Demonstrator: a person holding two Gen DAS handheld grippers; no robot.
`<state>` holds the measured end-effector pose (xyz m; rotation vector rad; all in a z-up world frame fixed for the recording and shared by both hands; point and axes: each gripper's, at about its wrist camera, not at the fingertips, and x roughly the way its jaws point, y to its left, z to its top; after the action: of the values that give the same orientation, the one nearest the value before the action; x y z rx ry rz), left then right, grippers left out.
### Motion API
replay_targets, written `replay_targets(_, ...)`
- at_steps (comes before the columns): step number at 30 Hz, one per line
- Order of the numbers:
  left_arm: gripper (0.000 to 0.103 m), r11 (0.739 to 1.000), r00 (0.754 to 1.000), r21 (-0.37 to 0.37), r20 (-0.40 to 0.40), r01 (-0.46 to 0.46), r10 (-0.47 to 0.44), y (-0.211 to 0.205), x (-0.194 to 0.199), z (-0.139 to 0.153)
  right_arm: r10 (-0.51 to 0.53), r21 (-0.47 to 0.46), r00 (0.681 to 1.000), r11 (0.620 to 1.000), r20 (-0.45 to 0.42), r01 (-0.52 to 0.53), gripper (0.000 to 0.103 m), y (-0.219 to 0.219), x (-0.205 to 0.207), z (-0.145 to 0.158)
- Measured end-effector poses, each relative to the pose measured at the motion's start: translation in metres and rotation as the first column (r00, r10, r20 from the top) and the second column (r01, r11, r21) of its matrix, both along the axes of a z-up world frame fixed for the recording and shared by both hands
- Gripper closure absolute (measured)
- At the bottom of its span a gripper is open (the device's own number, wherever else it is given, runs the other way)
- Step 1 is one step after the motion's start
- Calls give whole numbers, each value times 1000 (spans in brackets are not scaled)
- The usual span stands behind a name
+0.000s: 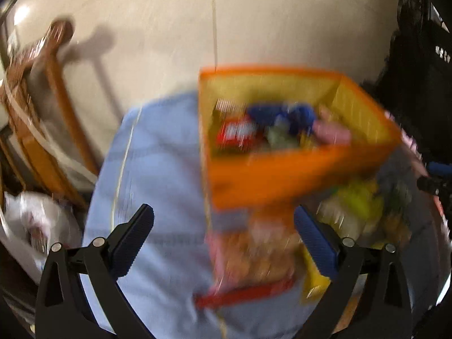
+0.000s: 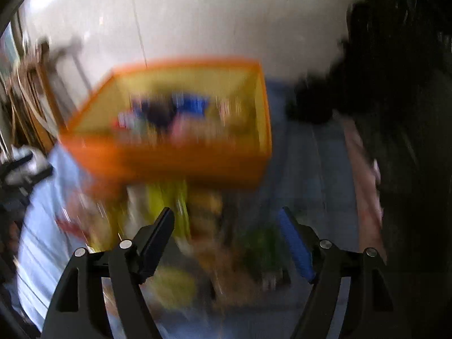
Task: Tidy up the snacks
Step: 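Grasp the pink round-cookie pack with the left gripper while the right grasps the brown paper snack bag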
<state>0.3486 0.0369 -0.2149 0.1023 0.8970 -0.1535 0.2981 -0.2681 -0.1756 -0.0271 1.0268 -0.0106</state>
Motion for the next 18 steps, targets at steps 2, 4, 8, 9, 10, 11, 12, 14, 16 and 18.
replay_targets(2, 6, 1000, 999, 7, -39, -25, 26, 16, -15, -21, 1, -22, 999, 1000, -48, -2, 27, 1, -18, -24)
replay_targets(4, 6, 998, 996, -6, -73, -57, 57, 29, -25, -35, -9, -14, 997, 1000, -71, 8, 27, -1, -31, -35)
replay_targets(8, 6, 996, 991, -19, -104, -91, 89, 37, -42, -53, -25, -1, 996, 1000, -86, 25, 27, -1, -48, -45)
replay_targets(9, 6, 997, 991, -14, -104, -81, 79, 35, -44, -55, -26, 1, 995, 1000, -92, 26, 26, -2, -51, -48)
replay_targets(10, 6, 998, 993, -6, -100, -68, 67, 31, -46, -55, -26, 0, 995, 1000, -99, 26, 26, -1, -54, -51)
replay_targets(11, 6, 999, 995, 13, -91, -43, 44, 24, -48, -54, -26, -5, 994, 1000, -102, 25, 26, -1, -54, -52)
replay_targets(12, 6, 999, 996, 29, -83, -24, 27, 17, -48, -54, -25, -9, 994, 1000, -104, 24, 26, -1, -55, -54)
replay_targets(14, 6, 998, 998, 60, -61, 10, -6, 2, -45, -53, -25, -20, 994, 1000, -105, 23, 26, 0, -54, -54)
replay_targets(16, 6, 997, 998, 66, -56, 27, -23, -7, -39, -55, -24, -33, 994, 999, -105, 21, 26, 1, -52, -53)
replay_targets(18, 6, 996, 998, 80, -50, 38, -34, -18, -32, -56, -23, -42, 994, 999, -107, 18, 26, 2, -51, -54)
